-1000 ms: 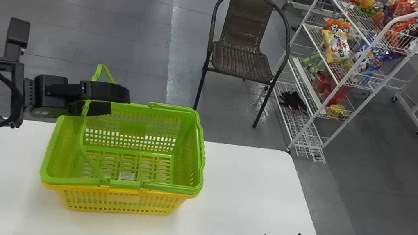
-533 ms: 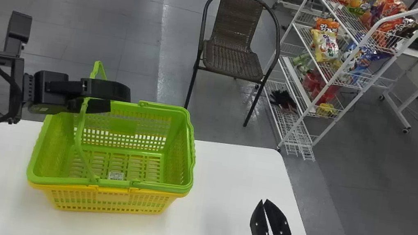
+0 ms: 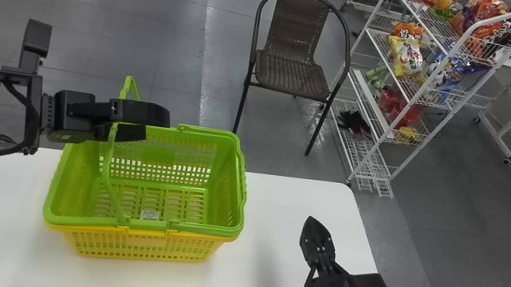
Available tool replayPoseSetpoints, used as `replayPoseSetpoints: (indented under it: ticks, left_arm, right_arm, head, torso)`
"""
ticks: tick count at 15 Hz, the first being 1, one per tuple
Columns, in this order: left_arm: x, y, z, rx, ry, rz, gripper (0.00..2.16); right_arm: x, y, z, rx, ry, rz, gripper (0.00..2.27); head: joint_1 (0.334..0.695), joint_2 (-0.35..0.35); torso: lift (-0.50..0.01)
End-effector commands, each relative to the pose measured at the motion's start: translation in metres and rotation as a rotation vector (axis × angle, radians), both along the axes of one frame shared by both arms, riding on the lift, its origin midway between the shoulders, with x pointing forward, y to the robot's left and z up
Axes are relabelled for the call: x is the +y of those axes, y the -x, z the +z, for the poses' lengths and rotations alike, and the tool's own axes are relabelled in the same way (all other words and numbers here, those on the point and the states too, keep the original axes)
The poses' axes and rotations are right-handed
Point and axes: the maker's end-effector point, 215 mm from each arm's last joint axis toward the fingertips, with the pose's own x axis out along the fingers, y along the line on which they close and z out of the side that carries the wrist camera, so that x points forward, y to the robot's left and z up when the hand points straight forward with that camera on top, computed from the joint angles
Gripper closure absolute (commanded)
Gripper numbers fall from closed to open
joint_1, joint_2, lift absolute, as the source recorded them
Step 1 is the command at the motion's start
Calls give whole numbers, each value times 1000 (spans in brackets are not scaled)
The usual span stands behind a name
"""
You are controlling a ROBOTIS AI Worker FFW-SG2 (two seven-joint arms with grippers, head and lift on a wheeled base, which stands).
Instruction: Grasp handle with right gripper to insert into left gripper then lift and swing left to center
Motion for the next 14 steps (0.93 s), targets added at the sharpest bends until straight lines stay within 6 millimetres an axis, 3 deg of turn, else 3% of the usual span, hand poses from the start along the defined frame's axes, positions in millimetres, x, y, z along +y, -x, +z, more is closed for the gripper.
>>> replayPoseSetpoints:
  ticks: [1, 7, 14]
  left_arm:
    - [0, 2, -1, 5, 10, 0, 73]
    - [4, 6, -7, 16, 19, 4, 73]
    - [1, 7, -6, 14, 16, -2, 73]
  right_arm:
    - [12, -17, -7, 26, 19, 22, 2240]
    - [28, -51, -24, 81, 66, 62, 2240]
    - [51, -75, -39, 134, 123, 108, 2240]
  head:
    - [695, -227]
    - [695, -194]
    - [695, -165]
  torso:
    - [0]
    - [0]
    - [0]
